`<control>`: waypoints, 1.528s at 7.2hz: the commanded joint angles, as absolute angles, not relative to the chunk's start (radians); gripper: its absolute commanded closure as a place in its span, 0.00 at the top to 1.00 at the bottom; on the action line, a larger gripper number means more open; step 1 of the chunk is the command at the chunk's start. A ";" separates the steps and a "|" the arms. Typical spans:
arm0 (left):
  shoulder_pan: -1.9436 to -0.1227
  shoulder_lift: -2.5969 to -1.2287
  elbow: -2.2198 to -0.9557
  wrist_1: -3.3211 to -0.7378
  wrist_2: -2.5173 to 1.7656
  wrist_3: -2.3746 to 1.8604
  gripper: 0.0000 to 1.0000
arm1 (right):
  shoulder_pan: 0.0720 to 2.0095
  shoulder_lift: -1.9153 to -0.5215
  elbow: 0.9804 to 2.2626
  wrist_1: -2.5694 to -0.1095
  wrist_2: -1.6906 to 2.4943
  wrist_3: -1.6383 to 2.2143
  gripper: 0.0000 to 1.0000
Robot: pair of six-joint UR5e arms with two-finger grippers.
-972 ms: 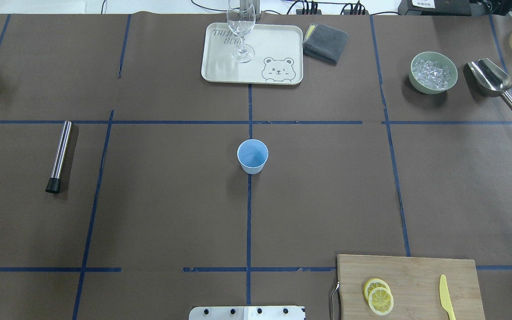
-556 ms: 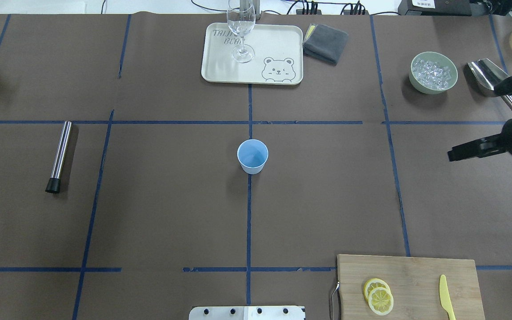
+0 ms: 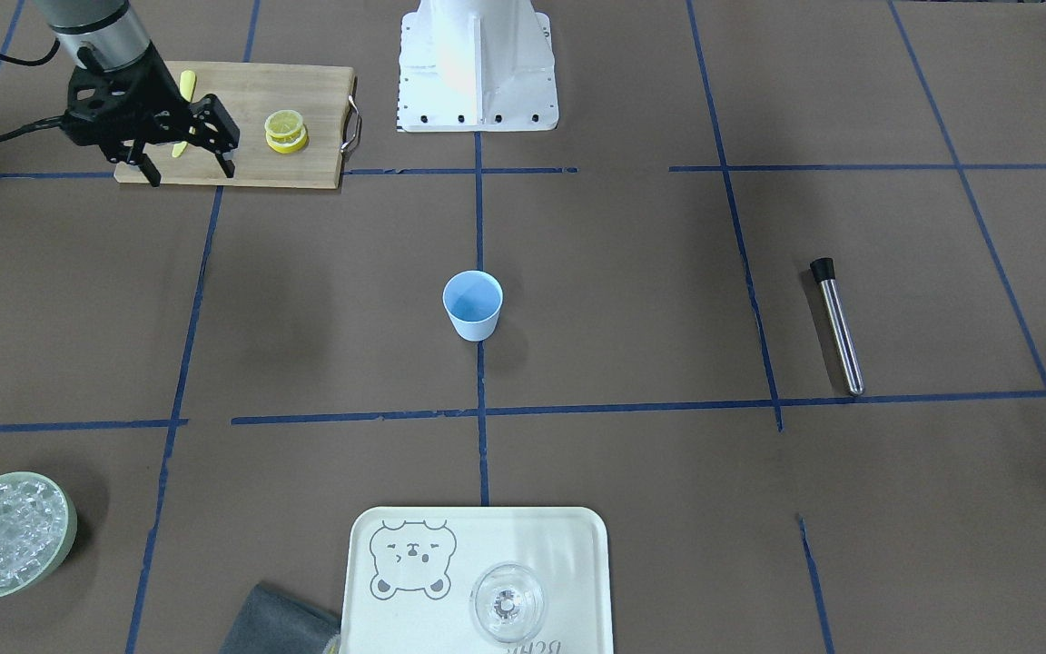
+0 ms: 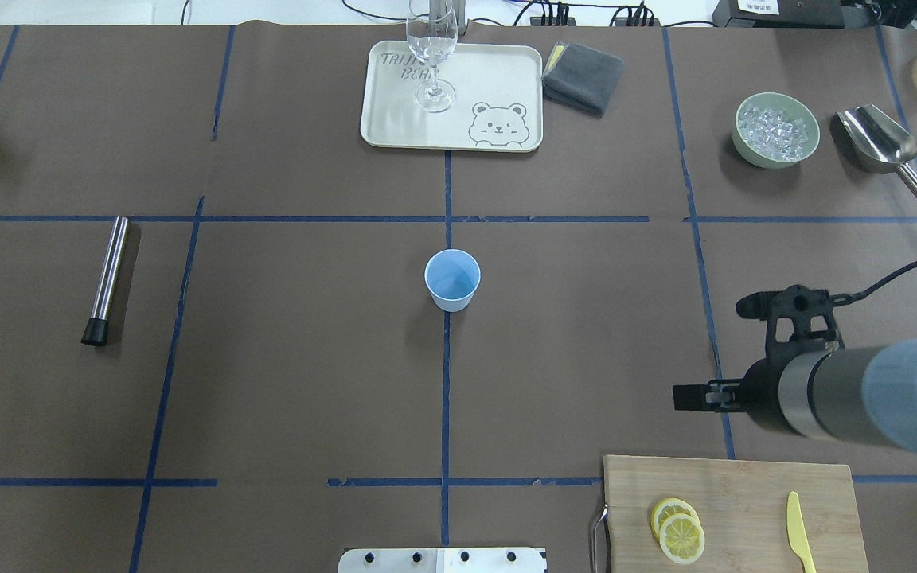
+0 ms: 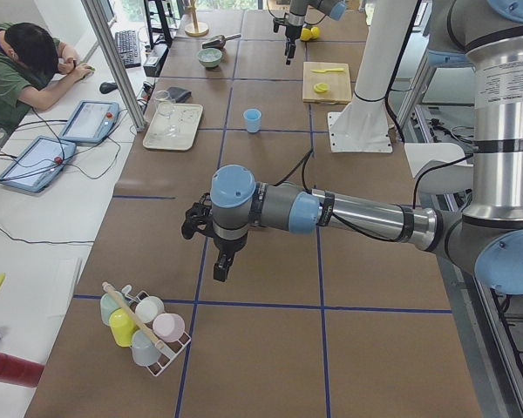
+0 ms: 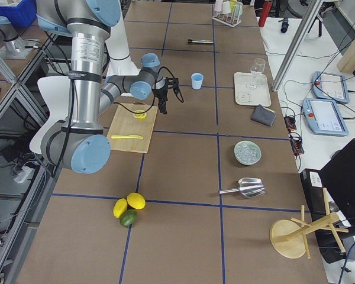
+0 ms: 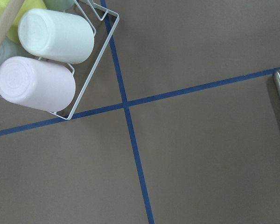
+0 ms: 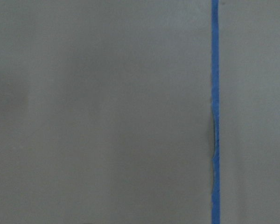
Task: Squeeze lemon into cup
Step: 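Move the right gripper down over the lemon slices on the wooden board, then close the right gripper on a lemon slice on the board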
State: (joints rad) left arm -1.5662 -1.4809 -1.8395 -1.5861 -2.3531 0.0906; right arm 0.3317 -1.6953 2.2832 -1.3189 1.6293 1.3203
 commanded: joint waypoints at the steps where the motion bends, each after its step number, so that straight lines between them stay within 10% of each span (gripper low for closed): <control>1: -1.566 -1.482 -1.839 -1.586 -2.353 0.091 1.00 | 0.110 -1.700 2.286 -1.318 1.450 1.494 1.00; 11: -1.566 -1.483 -1.844 -1.586 -2.352 0.092 1.00 | -0.058 -1.718 2.215 -1.312 1.335 1.571 0.94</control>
